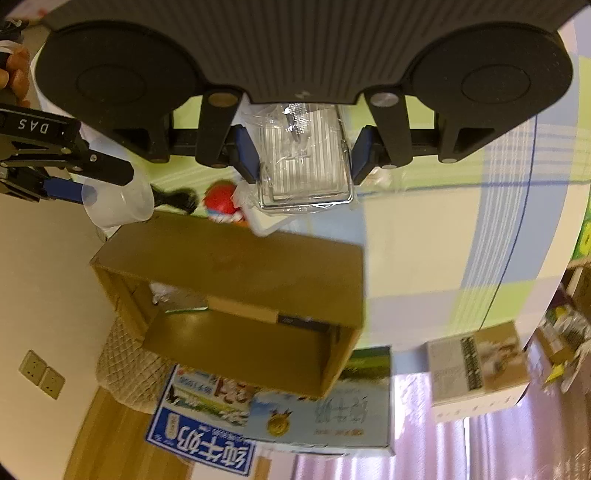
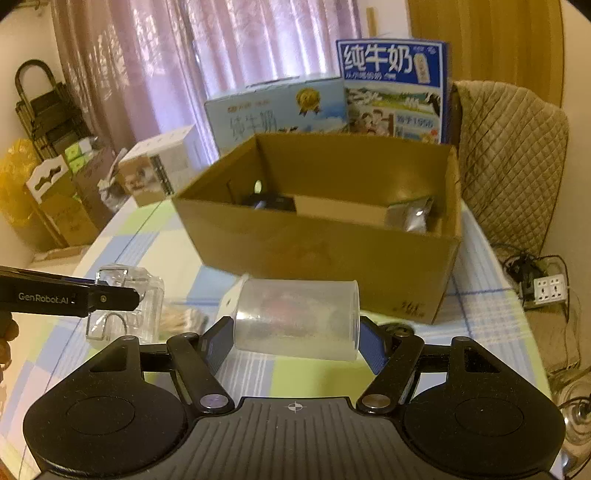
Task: Organize objects
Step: 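Carry the clear tray and plastic cup with both tools into the cardboard box, then open the left tool to drop the tray while the right tool releases the cup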
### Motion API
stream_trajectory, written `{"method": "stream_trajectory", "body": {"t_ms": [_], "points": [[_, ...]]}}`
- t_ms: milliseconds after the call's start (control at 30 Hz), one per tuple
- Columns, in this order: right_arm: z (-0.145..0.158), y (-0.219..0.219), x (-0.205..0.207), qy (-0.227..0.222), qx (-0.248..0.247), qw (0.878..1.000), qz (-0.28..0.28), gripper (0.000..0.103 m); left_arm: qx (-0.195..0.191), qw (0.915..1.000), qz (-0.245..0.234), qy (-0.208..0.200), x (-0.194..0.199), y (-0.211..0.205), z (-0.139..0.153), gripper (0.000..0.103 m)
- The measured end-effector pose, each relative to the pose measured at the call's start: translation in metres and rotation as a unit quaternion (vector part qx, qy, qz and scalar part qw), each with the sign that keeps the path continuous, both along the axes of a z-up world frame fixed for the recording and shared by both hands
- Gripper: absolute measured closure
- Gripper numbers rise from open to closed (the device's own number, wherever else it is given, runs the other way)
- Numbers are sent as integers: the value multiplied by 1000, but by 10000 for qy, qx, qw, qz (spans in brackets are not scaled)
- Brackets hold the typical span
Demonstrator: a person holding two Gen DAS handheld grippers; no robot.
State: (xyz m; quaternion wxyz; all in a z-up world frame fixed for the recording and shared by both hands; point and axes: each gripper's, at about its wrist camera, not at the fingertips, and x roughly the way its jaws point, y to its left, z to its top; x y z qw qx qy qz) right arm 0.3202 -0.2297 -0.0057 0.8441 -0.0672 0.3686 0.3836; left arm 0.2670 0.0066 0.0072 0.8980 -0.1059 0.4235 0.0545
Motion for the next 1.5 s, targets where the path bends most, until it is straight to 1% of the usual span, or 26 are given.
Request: {"method": "stream_trajectory", "body": {"t_ms": [267,433,567,733,967,1067,1233,1500], "points": [[18,-4,28,-196,130,9997,-109,35,106,9993,-233,-279,38,-14,21,55],[27,0,53,-330,198,9991,-155,35,244,9978,-378,-481,69,-23,36,55],[33,6,75,-416,229,9987,-199,35,350,9968,-463,-558,95,-27,43,55],[30,18,101,-428,184,9985,-273,35,493,9958,-535,-553,129,-30,46,55],[17,38,136,-361,-7,9989,-289,35,710,9943,-694,-399,173,-34,36,55],[9,47,146,-327,-127,9991,-257,35,747,9938,-785,-264,192,-35,29,55],[-5,59,163,-251,-333,9990,-184,35,681,9935,-914,15,219,-37,12,55],[-25,75,192,-105,-720,9973,-130,35,678,9904,-1100,495,257,-41,-18,55]]}}
